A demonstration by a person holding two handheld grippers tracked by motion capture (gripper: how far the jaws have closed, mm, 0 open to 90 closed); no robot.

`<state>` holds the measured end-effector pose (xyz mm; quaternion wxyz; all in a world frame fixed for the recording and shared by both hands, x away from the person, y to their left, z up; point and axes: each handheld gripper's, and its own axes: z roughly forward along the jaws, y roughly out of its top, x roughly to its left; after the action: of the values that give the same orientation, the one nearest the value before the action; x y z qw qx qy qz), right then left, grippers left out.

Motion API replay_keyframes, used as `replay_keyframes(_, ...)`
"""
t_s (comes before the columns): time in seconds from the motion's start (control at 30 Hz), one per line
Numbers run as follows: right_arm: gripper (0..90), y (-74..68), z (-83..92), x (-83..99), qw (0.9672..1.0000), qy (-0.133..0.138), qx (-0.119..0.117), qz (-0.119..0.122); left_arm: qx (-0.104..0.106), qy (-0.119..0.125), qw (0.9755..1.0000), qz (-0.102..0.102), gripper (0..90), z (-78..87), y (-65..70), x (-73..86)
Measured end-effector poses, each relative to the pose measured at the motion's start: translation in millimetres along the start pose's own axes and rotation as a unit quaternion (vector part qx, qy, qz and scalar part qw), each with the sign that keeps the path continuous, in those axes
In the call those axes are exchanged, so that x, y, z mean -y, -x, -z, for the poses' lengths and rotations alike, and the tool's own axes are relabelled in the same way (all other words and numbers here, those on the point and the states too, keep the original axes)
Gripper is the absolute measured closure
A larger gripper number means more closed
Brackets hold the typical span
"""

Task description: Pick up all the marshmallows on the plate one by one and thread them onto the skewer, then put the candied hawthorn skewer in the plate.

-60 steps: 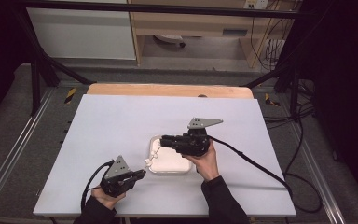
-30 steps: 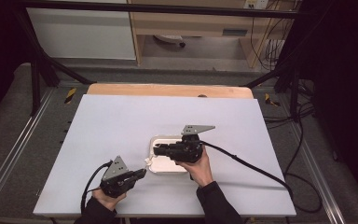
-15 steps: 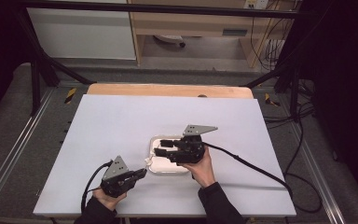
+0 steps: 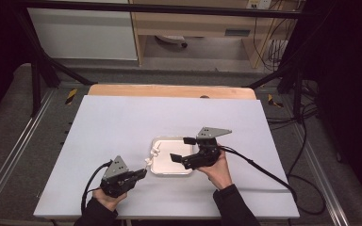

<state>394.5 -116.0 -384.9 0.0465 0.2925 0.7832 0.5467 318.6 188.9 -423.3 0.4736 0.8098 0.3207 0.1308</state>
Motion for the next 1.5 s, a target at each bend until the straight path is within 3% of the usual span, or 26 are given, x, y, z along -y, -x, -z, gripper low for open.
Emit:
replay_keyframes(0.3,0.9,20.5,19.7,26.0,0.9985,-0.029,0.046,-0.005,-0.002,-0.013,0.9999,-0.004,88.2,0.0,-1.4,-2.9)
replay_keyframes(0.5,0.5,36.0,40.0,45.0,0.9959,-0.043,0.077,-0.018,0.003,-0.019,0.9998,0.0,88.2,-1.1,-2.8,-6.7)
replay_keyframes(0.77,0.3,49.1,65.0,67.3,0.9919,-0.062,0.109,-0.017,0.007,-0.03,0.9995,-0.002,88.1,-4.2,-4.1,-11.3)
replay_keyframes(1.2,0.3,60.4,96.4,92.7,0.9886,-0.067,0.134,-0.018,0.005,-0.041,0.9991,0.006,88.0,-7.4,-10.3,-26.8)
replay_keyframes(1.5,0.3,64.4,111.0,102.8,0.9873,-0.062,0.146,-0.017,0.002,-0.062,0.998,0.013,88.1,-20.0,-14.2,-41.2)
